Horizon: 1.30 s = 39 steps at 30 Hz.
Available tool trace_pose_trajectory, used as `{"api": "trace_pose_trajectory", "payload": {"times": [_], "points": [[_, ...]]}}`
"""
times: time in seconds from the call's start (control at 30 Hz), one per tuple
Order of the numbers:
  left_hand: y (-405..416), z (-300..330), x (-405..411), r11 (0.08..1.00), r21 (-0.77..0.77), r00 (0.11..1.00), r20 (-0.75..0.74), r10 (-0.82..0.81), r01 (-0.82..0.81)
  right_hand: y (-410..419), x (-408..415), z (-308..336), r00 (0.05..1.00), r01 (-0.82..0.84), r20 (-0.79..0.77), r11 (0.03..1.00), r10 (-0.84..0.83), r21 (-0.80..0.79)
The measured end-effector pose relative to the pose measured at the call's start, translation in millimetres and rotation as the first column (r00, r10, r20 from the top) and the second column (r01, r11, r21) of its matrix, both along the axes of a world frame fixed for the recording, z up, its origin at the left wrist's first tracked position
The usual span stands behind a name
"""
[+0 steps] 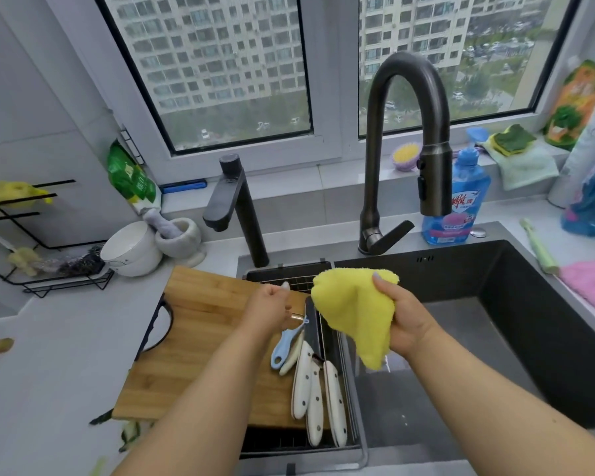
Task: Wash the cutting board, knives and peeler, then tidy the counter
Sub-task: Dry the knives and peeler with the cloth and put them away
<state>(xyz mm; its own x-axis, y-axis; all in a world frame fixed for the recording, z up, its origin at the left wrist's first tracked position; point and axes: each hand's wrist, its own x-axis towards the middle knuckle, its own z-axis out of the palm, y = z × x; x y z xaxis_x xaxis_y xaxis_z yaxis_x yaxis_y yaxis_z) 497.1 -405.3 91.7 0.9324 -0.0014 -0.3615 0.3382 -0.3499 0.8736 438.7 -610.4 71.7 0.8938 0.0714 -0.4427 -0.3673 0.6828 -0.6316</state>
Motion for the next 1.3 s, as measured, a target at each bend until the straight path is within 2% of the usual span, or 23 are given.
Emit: {"api": "trace_pose_trajectory", "payload": {"times": [0.13,0.23,0.3,0.37,0.43,0.53,0.87,1.1,1.23,1.3], "points": [[4,-27,-9,0.988,0.145,0.994,-0.107,-0.031,0.047,-12,0,-4,0.992,0.112,-0.061,0.991,-0.108,0.072],[7,-50,-18,0.935,0.329,0.985,-0.151,-0.087,0.133,-16,-2,-10,0.987,0.144,-0.087,0.983,-0.135,0.111],[7,-61,-29,0.840,0.492,0.972,-0.165,-0.168,0.229,-19,-4,-14,0.985,0.152,-0.102,0.982,-0.140,0.113],[4,-66,-41,0.679,0.666,0.950,-0.194,-0.243,0.310,-22,-7,-17,0.983,0.151,-0.125,0.983,-0.138,0.106],[-1,-69,-53,0.549,0.760,0.934,-0.237,-0.266,0.349,-24,-10,-19,0.982,0.142,-0.143,0.985,-0.127,0.098],[-8,-76,-62,0.500,0.791,0.934,-0.267,-0.237,0.353,-28,-13,-22,0.979,0.128,-0.172,0.988,-0.112,0.086],[-19,-78,-70,0.623,0.758,0.981,-0.149,-0.125,0.194,-38,-15,-22,0.978,0.095,-0.194,0.993,-0.081,0.064],[-20,-79,-69,0.760,0.636,0.991,-0.090,-0.097,0.132,-38,-14,-18,0.976,0.088,-0.203,0.994,-0.073,0.062],[-20,-85,-68,0.905,0.417,0.994,-0.105,-0.040,0.080,-38,-15,-16,0.977,0.085,-0.203,0.994,-0.071,0.062],[-18,-86,-68,0.930,0.362,0.994,-0.103,-0.035,0.070,-38,-14,-16,0.977,0.084,-0.202,0.995,-0.070,0.061]]}}
